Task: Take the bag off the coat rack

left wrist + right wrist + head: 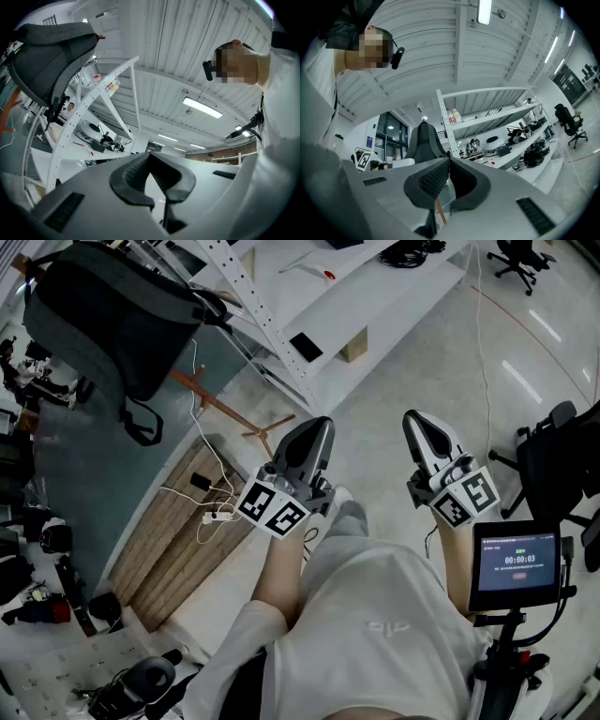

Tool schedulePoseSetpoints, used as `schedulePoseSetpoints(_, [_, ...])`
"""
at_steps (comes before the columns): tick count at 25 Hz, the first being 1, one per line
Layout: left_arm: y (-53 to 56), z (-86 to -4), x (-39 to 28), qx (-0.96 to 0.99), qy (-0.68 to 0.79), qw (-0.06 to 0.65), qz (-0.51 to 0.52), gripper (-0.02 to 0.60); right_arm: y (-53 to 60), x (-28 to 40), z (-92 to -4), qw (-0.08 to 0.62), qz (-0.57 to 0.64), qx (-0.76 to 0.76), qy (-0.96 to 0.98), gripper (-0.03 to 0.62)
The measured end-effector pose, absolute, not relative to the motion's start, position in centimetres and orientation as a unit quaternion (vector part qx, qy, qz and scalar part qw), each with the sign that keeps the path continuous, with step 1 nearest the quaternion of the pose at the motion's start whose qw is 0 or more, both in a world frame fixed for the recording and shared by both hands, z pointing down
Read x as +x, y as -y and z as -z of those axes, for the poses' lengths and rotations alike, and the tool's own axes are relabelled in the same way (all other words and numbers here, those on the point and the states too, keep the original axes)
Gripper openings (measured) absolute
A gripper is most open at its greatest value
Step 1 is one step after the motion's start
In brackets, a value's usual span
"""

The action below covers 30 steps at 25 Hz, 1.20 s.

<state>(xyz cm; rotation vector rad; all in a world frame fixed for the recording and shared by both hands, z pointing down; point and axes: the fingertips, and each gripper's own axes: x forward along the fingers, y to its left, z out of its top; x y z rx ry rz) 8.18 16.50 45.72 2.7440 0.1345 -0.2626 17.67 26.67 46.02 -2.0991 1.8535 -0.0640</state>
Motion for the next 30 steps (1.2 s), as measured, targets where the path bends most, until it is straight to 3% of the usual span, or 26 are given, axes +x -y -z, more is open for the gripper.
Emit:
schedulePoseSetpoints(6, [-3.9, -44.4, 9.2, 0.984, -0.005, 0.156, 0.084, 0.005, -12.2, 19.6, -44.2, 0.17, 0.012, -0.704, -0.69, 0.012])
schedulePoseSetpoints(16, [10.4, -41.6, 5.5, 0.973, 0.194, 0.089, 0.088, 0.006, 7.8, 16.5, -39.1, 0.171, -0.012, -0.536, -0.827, 0.012])
schedulePoseSetpoints(24, [18.5, -33.0, -0.1, 0.929, 0.355, -0.022, 0.106, 0.006, 19.3, 10.8, -31.8, 0.102, -0.106, -0.442, -0.885, 0.014])
schedulePoseSetpoints(27, [20.8, -29.9, -2.4, 0.911, 0.389, -0.068, 0.119, 0.011, 22.4, 10.4, -28.3, 0.111, -0.156, -0.445, -0.875, 0.016])
schedulePoseSetpoints(30, [22.7, -26.0, -5.1, 0.891, 0.419, -0.117, 0.13, 0.027, 24.4, 10.2, -23.7, 0.126, -0.197, -0.45, -0.862, 0.067])
